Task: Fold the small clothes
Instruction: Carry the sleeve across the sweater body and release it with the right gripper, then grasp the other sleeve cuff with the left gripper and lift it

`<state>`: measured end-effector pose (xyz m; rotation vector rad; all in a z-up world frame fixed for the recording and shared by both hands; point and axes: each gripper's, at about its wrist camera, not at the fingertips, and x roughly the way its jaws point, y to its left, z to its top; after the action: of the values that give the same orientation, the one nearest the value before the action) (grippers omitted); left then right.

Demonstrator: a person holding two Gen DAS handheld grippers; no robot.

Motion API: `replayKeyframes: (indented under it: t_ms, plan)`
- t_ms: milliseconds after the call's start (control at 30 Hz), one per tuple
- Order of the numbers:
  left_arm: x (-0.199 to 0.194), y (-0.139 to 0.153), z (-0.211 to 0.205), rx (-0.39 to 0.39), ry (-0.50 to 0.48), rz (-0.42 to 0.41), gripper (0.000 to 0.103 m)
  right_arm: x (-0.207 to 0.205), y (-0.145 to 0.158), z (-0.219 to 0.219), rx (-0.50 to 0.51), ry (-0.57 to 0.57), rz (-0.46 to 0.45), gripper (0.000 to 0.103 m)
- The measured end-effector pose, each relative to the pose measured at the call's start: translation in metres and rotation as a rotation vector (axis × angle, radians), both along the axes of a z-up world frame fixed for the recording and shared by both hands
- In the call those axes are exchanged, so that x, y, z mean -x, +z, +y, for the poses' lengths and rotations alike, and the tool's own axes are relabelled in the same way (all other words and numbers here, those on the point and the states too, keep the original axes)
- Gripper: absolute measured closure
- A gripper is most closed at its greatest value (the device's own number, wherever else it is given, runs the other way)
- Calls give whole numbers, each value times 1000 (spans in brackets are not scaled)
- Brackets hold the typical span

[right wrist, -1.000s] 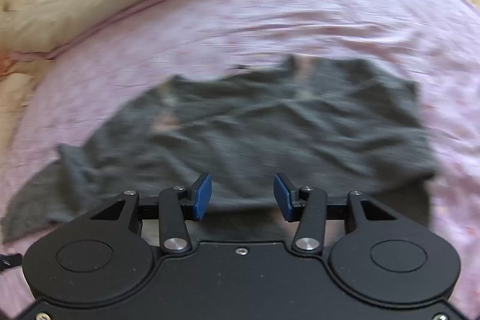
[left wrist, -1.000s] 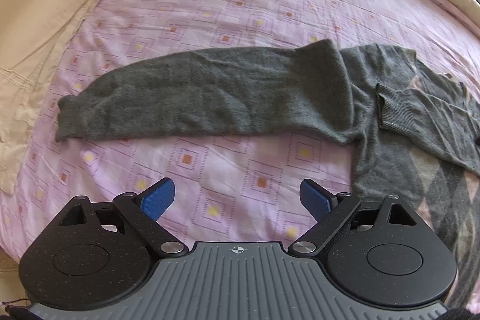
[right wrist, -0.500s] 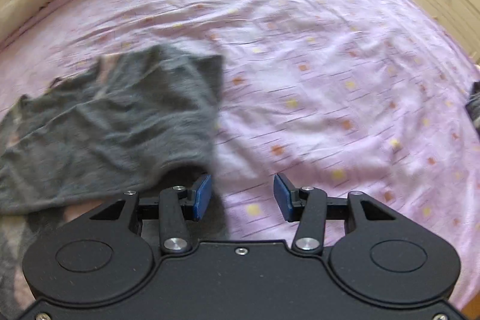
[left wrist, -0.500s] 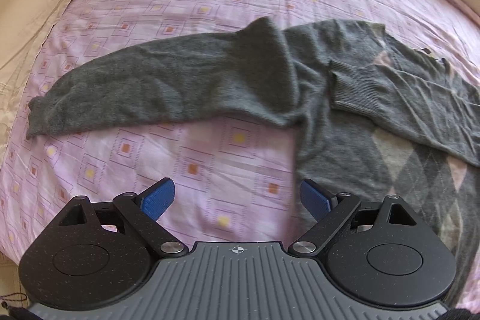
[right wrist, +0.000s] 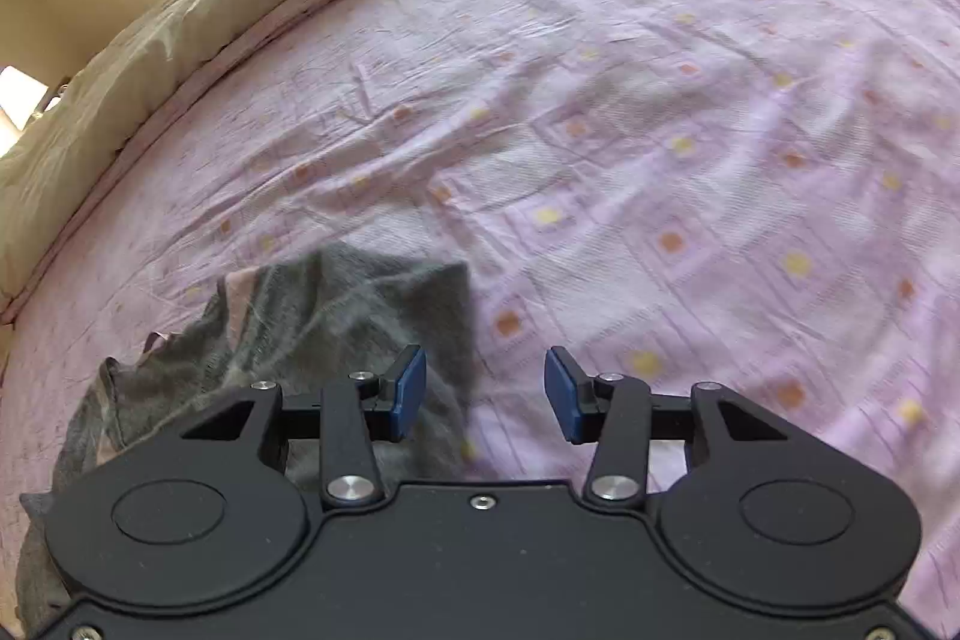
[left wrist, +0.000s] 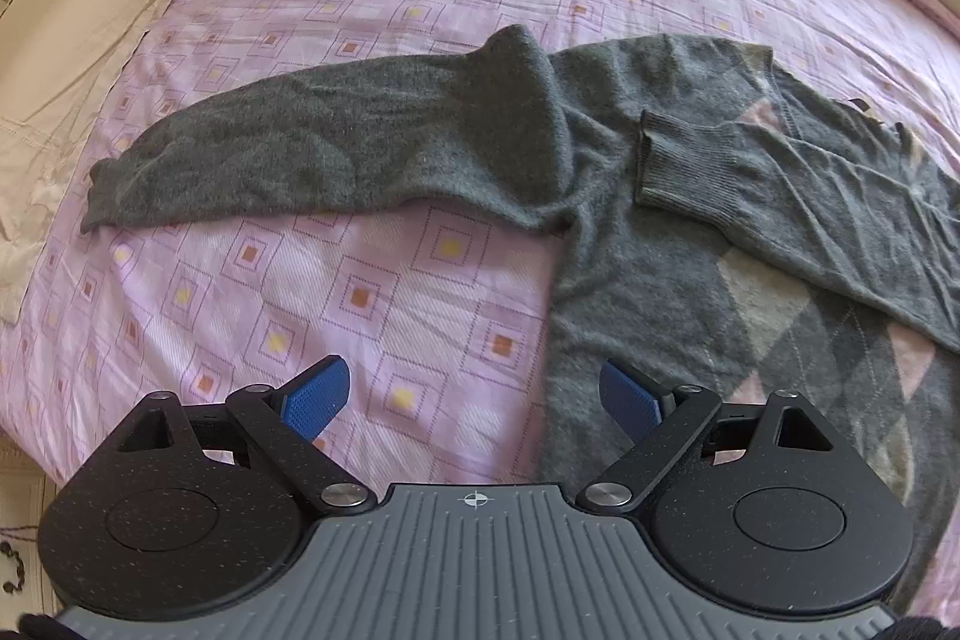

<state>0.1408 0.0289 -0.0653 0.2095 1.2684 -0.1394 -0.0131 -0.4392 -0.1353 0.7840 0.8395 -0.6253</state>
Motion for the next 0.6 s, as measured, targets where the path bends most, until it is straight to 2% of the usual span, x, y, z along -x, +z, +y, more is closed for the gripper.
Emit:
replayKeyframes:
  t_ms: [133,167,200,333,400,467,533,567,600]
  plan:
    - [8,2,-2,-1,10,-10,12,-22,-12,0,-30,60,45,59]
    - [9,2,-1,1,14,-12,12,-26,-14,1,-34,77,60,78]
    - [10,2,0,4,19,-13,12,-28,-15,2,-32,101,82,93]
    - [8,1,9,15,43,-28,12,-40,-2,10,138,188,185,95]
    - [3,-1,16,17,56,-40,12,-42,-7,6,155,177,248,99]
    - [-4,-4,25,15,66,-52,12,-42,-8,4,161,167,275,99]
    - [-12,-7,36,6,83,-71,12,-39,-3,5,167,150,264,91]
    - [-17,-8,42,1,94,-79,12,-37,1,8,184,130,253,84]
    - [-22,-9,49,0,107,-86,12,-34,9,13,208,109,241,66]
